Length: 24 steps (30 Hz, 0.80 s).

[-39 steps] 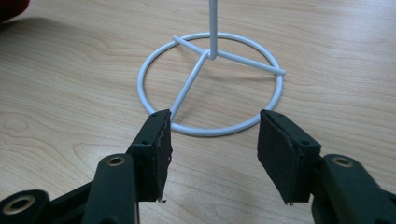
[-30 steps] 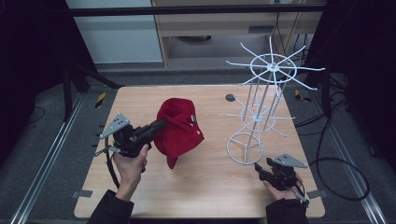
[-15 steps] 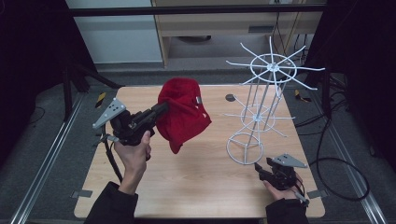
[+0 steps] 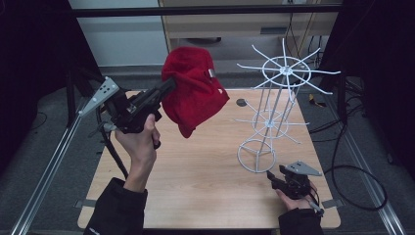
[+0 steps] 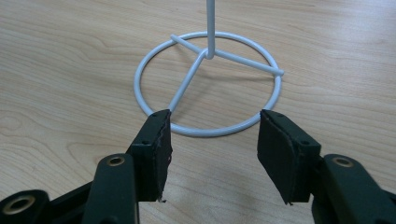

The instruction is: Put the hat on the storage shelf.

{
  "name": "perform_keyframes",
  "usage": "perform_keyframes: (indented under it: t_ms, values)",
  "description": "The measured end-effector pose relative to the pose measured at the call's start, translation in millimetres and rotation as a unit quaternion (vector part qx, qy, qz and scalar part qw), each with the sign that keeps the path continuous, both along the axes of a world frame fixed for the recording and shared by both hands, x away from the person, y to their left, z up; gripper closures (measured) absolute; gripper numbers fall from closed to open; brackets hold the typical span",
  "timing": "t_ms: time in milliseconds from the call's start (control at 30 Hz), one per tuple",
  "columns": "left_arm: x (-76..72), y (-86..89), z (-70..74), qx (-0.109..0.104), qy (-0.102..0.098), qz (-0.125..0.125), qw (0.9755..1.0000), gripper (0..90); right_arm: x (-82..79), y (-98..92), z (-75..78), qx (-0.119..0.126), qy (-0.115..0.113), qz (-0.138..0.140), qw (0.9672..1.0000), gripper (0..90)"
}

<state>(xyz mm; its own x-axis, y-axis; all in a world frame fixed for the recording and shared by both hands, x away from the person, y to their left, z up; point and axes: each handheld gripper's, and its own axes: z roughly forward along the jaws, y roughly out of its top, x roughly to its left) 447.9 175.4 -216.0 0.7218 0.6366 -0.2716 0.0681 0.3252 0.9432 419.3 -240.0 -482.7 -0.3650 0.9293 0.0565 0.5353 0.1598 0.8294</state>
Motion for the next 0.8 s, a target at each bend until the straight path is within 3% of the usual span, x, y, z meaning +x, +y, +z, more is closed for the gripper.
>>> perform_keyframes:
  t_ms: [233,533,800]
  values:
    - [-1.2,-10.5,17.8,-0.015,-0.016,-0.005,0.9997,85.5,0.4,0.0,-0.8,-0.001,0.002,0.000,1.0000,45.2]
    - [11.6,-24.8,36.4,-0.036,-0.024,-0.005,0.9990,85.5,0.9,-0.7,-1.1,0.002,0.002,0.002,1.0000,45.1]
    - [22.1,-45.7,34.4,-0.028,-0.015,-0.016,0.9994,85.4,1.0,-0.6,-1.2,0.004,0.003,0.004,1.0000,45.0]
